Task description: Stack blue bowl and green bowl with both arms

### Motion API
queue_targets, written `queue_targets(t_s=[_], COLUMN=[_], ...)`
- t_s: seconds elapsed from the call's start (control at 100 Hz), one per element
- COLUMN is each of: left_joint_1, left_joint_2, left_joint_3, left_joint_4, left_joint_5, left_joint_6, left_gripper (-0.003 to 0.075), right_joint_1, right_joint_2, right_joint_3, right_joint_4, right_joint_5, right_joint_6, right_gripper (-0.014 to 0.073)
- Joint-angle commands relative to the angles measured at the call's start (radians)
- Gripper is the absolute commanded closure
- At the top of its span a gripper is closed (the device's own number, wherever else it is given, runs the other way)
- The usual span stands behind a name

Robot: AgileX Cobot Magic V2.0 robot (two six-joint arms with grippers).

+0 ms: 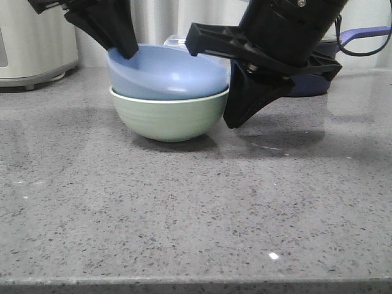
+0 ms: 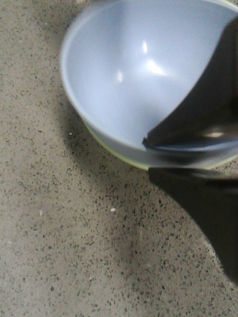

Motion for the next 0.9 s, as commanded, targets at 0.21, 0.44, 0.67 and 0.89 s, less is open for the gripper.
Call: queue_targets(t_s=[0.21,0.44,0.67,0.89], left_joint_1=[-0.007,-0.007,0.020,0.110], left_joint_2=[-0.047,-0.051,-0.088,-0.188], left_joint_3=[-0.033,-0.033,-0.022,0.071], left_joint_4=[-0.032,-0.030,0.026,0.031], left_joint_5=[-0.029,-0.014,-0.012,-0.077], left_joint_6=[0.002,0.002,-0.011,-0.011], left_gripper=[0.0368,0.0373,0.0416,0.0561], right_joint_1=[0.000,0.000,-0.049,-0.133], right_joint_2=[-0.037,-0.037,-0.053,-0.117], right_joint_3=[-0.024,-0.026,-0.028,-0.022], right_joint_4=[0.014,0.014,0.013,-0.028], right_joint_5=[-0.036,-0.038,-0.021,0.017], right_joint_6=[-0.010,-0.010,0.004,0.004], right_gripper=[0.0666,0.0666,0.0666,0.0666])
